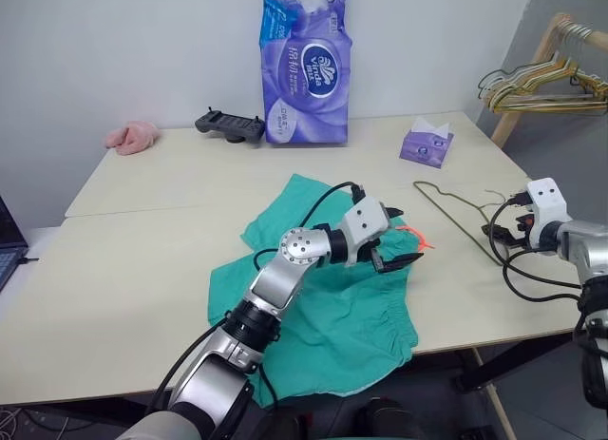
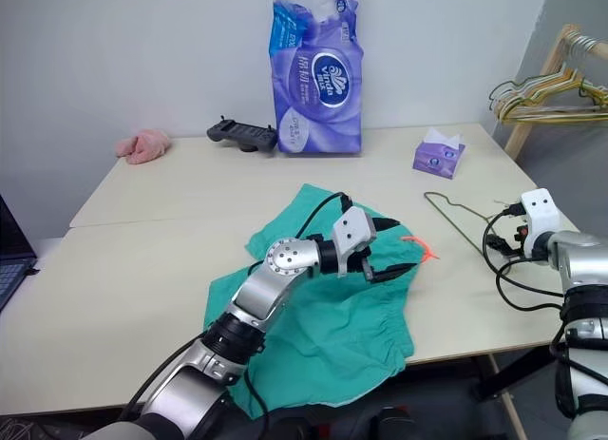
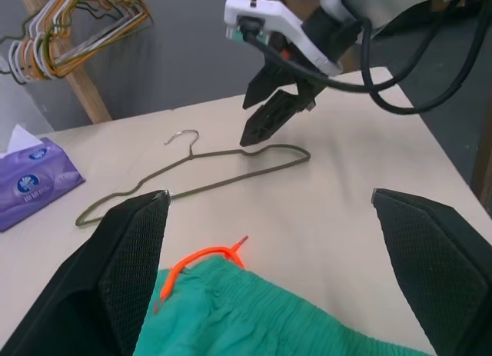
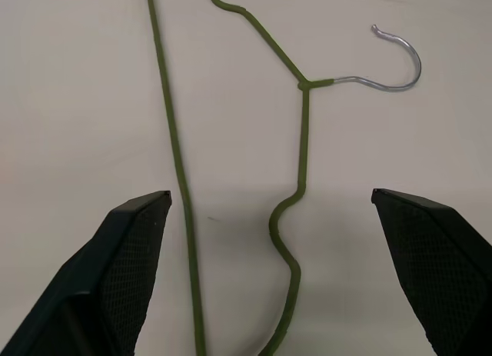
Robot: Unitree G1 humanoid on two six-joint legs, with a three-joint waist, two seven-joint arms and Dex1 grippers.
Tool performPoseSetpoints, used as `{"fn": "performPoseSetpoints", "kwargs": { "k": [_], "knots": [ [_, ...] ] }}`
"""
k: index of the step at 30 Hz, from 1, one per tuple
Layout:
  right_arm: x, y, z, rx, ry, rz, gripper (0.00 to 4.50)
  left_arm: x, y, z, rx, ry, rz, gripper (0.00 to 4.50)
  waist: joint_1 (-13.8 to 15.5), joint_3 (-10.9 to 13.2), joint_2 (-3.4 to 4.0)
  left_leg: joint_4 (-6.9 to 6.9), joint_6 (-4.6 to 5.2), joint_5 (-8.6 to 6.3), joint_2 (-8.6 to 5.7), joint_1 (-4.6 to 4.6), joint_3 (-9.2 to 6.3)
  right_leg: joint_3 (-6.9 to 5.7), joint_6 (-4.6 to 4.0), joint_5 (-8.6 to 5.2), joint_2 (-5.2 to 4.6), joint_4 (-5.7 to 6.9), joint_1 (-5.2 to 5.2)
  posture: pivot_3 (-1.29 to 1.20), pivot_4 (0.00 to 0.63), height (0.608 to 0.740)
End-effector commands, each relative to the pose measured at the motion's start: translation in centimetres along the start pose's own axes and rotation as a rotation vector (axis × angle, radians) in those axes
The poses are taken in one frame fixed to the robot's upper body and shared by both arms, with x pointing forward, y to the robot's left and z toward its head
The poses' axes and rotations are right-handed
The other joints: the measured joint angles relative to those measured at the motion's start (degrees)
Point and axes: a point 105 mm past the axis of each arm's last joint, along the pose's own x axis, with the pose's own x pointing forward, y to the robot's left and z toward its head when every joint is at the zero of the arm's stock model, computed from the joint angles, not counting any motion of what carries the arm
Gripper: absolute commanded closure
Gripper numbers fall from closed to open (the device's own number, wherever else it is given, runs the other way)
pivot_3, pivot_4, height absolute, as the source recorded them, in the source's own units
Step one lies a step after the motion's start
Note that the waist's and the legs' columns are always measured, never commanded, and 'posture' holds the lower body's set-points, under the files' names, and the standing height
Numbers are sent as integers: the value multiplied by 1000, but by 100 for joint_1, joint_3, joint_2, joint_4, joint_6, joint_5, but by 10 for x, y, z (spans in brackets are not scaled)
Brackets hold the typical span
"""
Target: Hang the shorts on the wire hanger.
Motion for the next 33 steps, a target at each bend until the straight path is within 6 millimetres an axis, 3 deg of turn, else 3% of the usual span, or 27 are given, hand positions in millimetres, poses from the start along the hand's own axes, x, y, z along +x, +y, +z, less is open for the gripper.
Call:
{"fn": "performPoseSetpoints", "kwargs": {
  "k": [1,6,19,22,31,32,33],
  "knots": [
    [1,-8,8,-8,-30,-17,43,3,6,16,42,-41,15,0,6,0,0,0,0,0,0,0,-1,0,0,0,-2,-1,0,74,22,740],
    [4,-19,-8,26,-9,-62,43,2,6,14,41,-37,7,0,37,0,1,-1,0,0,0,-1,-2,0,-1,0,-4,-3,0,82,23,740],
    [12,-10,-24,130,22,-19,43,2,11,18,38,-45,8,0,34,-11,16,0,1,0,0,0,10,13,0,2,-2,1,0,89,7,740],
    [13,-7,-27,172,30,-3,853,2,11,18,38,-44,8,0,34,-12,17,0,1,0,0,0,13,17,1,2,-2,1,0,93,4,740],
    [17,-2,-30,147,52,10,4170,-2,16,17,41,-37,23,0,34,-16,17,-1,3,1,0,1,40,46,11,9,2,5,0,109,3,740],
    [17,-2,-30,143,52,10,4477,-3,16,17,41,-37,25,0,34,-16,17,-1,5,0,1,3,48,54,14,10,4,5,0,109,3,740],
    [17,-1,-30,134,52,12,4477,-3,17,17,41,-36,27,0,34,-16,16,0,7,0,0,4,54,59,18,12,4,4,0,109,3,740]
  ]
}}
